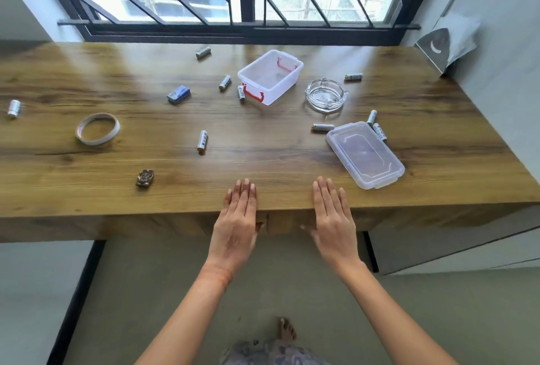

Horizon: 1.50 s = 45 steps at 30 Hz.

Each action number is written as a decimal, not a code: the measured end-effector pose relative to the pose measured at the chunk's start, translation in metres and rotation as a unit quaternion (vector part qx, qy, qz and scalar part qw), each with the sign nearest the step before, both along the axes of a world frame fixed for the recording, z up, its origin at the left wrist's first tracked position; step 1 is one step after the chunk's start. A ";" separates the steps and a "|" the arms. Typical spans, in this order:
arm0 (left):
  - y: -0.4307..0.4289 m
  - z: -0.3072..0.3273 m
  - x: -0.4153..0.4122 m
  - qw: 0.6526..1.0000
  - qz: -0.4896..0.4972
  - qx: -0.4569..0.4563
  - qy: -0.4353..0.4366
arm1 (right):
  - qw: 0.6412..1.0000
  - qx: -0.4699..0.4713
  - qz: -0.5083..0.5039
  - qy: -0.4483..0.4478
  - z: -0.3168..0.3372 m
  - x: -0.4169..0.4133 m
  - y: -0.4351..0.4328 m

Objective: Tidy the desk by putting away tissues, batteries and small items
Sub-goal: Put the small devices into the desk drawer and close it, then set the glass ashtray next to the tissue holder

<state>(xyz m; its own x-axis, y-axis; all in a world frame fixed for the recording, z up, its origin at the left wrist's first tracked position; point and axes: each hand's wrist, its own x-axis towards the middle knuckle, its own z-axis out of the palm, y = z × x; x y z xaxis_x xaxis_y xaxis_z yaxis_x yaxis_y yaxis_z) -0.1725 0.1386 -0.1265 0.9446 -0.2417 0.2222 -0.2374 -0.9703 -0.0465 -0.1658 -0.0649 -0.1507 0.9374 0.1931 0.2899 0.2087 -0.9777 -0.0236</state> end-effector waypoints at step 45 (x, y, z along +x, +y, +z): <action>-0.137 0.037 0.276 0.903 0.066 -0.379 0.190 | 0.897 0.411 -0.109 0.123 0.067 0.305 -0.085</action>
<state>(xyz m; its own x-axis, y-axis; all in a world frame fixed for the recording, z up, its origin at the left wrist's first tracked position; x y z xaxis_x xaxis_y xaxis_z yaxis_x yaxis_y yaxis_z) 0.1036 0.0016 -0.0892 0.9970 -0.0353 -0.0694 0.0239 -0.7096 0.7042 0.1388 -0.1495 -0.0837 0.9819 -0.1868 0.0298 -0.0955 -0.6253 -0.7745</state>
